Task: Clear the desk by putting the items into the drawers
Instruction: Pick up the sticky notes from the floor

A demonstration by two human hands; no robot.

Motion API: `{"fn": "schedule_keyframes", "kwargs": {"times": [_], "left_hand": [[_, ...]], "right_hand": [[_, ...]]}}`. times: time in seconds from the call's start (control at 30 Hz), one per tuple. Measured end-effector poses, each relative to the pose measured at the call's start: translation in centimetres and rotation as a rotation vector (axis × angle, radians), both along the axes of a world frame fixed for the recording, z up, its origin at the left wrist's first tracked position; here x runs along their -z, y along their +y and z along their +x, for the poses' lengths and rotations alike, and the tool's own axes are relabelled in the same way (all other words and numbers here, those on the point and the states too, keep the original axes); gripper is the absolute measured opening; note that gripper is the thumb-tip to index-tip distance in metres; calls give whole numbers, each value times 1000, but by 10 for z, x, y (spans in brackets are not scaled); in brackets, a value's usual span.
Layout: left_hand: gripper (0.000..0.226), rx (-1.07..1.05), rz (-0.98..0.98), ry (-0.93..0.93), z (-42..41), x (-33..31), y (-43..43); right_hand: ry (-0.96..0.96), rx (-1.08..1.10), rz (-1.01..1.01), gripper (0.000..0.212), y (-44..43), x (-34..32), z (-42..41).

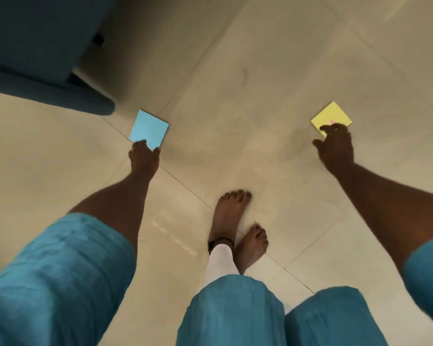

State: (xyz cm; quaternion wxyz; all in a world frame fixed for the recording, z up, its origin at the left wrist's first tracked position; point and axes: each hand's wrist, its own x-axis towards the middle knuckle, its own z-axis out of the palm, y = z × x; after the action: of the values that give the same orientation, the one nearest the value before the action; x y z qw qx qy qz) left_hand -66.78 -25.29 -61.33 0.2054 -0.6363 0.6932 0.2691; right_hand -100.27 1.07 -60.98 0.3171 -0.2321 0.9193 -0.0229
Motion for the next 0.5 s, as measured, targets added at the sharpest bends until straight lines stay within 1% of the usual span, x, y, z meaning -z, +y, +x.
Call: {"fn": "schedule_keyframes", "kwargs": {"times": [0.07,0.13,0.2,0.27,0.37,0.43,0.5], "left_hand": [[67,-74,-29,-28,-4,29,-19],[83,-152,-45,-47,-7,49,-33],[91,-206,-56,-31,-9,60,-40],[93,-217,-58,-62,-8,65,-49],[96,-214,-49,-174,-2,68,-56],[92,-236,-35,-242,-1,69,-57],[84,-291,-32,-264,-3,66,-62]], "right_hand": [[20,21,18,52,-7,29,-19],[38,109,53,67,-12,49,-30],[65,194,72,82,-14,60,-33],[106,262,80,89,-15,65,-34],[161,390,183,90,-24,61,-41],[165,416,244,92,-26,56,-47],[118,406,214,94,-24,54,-53]]}}
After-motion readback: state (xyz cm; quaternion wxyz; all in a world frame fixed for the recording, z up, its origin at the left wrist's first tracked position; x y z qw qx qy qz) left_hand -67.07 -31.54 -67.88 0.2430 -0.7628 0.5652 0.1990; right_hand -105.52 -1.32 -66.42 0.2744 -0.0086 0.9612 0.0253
